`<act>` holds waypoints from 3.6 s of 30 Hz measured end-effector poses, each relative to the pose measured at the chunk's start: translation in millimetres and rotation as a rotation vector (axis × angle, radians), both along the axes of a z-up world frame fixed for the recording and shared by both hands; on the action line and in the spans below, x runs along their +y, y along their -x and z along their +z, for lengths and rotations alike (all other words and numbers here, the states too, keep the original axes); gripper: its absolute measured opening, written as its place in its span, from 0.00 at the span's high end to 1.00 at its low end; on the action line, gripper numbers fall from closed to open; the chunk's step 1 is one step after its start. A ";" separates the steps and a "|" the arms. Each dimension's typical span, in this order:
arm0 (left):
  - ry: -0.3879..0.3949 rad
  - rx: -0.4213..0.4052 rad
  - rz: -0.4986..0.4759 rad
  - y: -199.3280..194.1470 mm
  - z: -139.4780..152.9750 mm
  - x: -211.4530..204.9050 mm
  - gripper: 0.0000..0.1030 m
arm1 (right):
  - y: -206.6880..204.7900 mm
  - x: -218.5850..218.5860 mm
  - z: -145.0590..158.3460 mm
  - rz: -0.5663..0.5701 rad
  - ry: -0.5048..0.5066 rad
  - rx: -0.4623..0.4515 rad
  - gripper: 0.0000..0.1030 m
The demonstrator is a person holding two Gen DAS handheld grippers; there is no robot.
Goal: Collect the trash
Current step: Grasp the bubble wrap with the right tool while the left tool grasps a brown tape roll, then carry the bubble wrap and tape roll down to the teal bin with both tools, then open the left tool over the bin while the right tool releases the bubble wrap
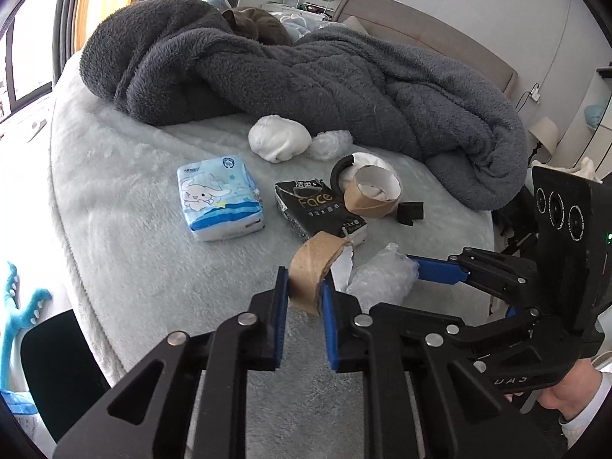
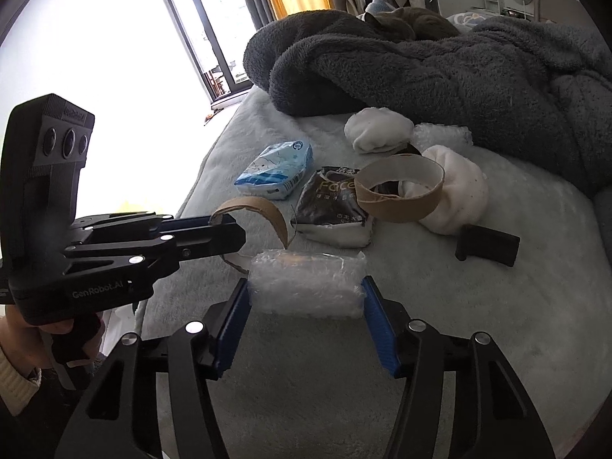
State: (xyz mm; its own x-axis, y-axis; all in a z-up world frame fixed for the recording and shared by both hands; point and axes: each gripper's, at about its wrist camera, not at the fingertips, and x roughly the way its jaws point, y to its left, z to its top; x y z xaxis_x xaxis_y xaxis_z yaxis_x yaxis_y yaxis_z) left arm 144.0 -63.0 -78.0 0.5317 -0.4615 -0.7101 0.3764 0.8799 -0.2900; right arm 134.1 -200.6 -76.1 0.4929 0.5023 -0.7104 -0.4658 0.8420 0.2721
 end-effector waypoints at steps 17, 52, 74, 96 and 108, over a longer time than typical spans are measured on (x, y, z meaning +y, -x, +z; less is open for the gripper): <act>-0.023 -0.076 0.114 12.4 12.7 59.7 0.83 | -13.7 40.0 35.1 0.001 -0.094 -0.078 0.43; -0.116 0.251 0.480 48.3 -89.8 265.8 0.83 | -6.4 260.3 2.7 0.279 -0.011 0.016 0.43; -0.094 0.453 0.497 69.3 -136.5 304.0 0.55 | -9.0 318.0 -68.9 0.281 0.104 0.226 0.43; -0.124 0.140 0.582 97.0 -51.5 336.3 0.27 | -10.3 359.5 -140.3 0.271 0.245 0.347 0.43; -0.114 -0.060 0.585 113.2 10.3 326.6 0.27 | 0.1 374.8 -173.5 0.283 0.352 0.376 0.42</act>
State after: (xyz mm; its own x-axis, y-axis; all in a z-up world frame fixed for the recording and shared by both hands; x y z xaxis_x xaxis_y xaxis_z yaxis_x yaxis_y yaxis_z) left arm 30.7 263.6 -67.7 0.7155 -0.0028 -0.6986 -0.1667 0.9704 -0.1746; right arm 134.0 174.2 -249.6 0.0560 0.2797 -0.9584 -0.6116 0.7684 0.1885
